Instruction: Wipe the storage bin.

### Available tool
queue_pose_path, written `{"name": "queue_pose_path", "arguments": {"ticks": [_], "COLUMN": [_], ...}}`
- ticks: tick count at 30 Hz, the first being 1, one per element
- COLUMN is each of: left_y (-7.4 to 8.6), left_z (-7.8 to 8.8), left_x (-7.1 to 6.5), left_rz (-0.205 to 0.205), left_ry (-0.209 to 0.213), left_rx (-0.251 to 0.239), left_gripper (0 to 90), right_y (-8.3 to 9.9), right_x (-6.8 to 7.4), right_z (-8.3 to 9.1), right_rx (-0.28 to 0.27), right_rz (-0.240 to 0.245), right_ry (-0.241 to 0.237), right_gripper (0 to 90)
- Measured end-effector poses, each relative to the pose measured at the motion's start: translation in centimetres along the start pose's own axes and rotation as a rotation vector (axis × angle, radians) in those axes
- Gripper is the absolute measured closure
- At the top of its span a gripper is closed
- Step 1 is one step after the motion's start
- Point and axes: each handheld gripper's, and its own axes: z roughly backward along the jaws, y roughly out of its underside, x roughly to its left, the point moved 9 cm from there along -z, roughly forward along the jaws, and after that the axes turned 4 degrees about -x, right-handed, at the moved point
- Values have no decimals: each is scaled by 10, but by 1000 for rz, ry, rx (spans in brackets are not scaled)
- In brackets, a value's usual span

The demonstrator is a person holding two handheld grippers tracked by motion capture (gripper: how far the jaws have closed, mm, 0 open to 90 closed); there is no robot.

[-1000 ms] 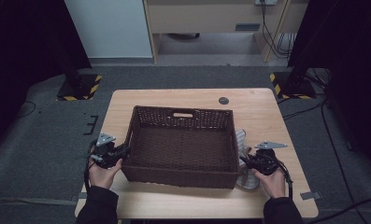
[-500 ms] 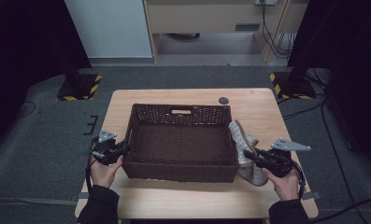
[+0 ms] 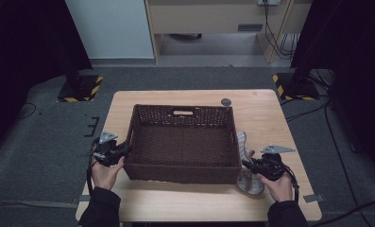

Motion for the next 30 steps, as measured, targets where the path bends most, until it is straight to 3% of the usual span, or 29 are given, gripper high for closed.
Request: {"name": "queue_pose_path", "arguments": {"ticks": [1,2,4,5,6,7,9,12,15,19,23,25,27,30], "left_y": [0,0,0,0,0,0,0,0,0,0,-1,-1,-2,-4], "left_z": [0,0,0,0,0,0,0,0,0,0,0,0,2,6], "left_x": [0,0,0,0,0,0,0,0,0,0,0,0,2,3], "left_rz": [0,-2,-2,-2,-1,-1,-1,0,3,8,7,12,12,20], "left_ry": [0,-2,1,1,2,2,3,3,7,13,12,14,-1,9], "left_rx": [0,1,1,1,1,1,1,0,-1,-6,-8,-16,-41,-61], "left_gripper": [695,695,693,693,693,693,692,691,689,686,682,669,624,539], "right_y": [0,-13,-26,-26,-33,-33,-29,-17,-12,13,28,28,25,16], "right_x": [0,3,7,7,17,17,32,38,35,29,22,20,20,20], "right_z": [0,15,33,33,47,47,52,44,41,23,10,9,13,23], "right_rx": [0,-72,-148,-148,-204,-204,-186,-143,-131,-9,69,69,55,10], "right_rz": [0,8,15,15,14,14,35,49,26,11,7,-19,-21,-9], "right_ry": [0,0,-24,-24,-72,-72,-110,-101,-94,-62,-25,-22,-17,-14], "right_gripper": [715,714,714,714,713,713,714,715,716,717,716,714,714,712]}}
